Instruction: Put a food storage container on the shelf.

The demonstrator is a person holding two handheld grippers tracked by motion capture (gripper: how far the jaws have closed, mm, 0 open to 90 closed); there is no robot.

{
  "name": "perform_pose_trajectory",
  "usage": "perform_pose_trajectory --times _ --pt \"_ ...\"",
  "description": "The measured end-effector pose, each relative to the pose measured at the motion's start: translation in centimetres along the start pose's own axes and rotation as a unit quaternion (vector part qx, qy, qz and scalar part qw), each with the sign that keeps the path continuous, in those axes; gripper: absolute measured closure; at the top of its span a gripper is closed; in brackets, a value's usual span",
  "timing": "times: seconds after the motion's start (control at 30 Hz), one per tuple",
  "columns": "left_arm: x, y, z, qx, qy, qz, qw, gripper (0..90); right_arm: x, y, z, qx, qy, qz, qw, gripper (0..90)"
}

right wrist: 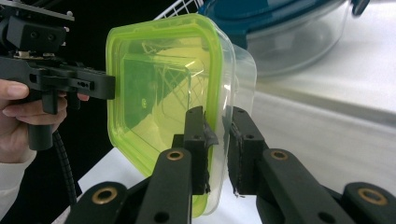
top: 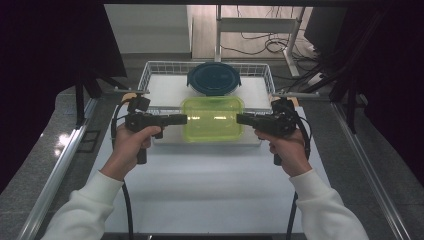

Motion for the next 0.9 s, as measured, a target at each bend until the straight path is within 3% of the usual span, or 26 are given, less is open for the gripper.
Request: perform_pose_trajectory --times 0.23,0.67,0.9 --pt "-2.5 -0.2 -0.8 -0.015 0.0 0.011 0.9998 81.5 -2.2 -0.1 -0.4 0.006 -0.011 0.0 0.9999 78.6" --pt "-6.7 -0.5 -2.3 -0.008 -0.009 0.018 0.9998 81.5 -6.6 0.0 -1.5 0.009 -0.028 -0.009 0.9995 78.6" --pt "-8.9 -0.3 -2.3 -0.01 -0.006 0.015 0.9998 81.5 -8.4 -0.8 -1.8 0.008 -0.028 0.001 0.9996 78.6"
Point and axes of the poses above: each handheld gripper's, and its own axes: z roughly forward along the jaws, x roughly out of its underside, y roughly to its left, the point moved 9 cm from there along z, roughly forward along the jaws, and after that the axes turned 12 degrees about y, right-handed, at the moved point
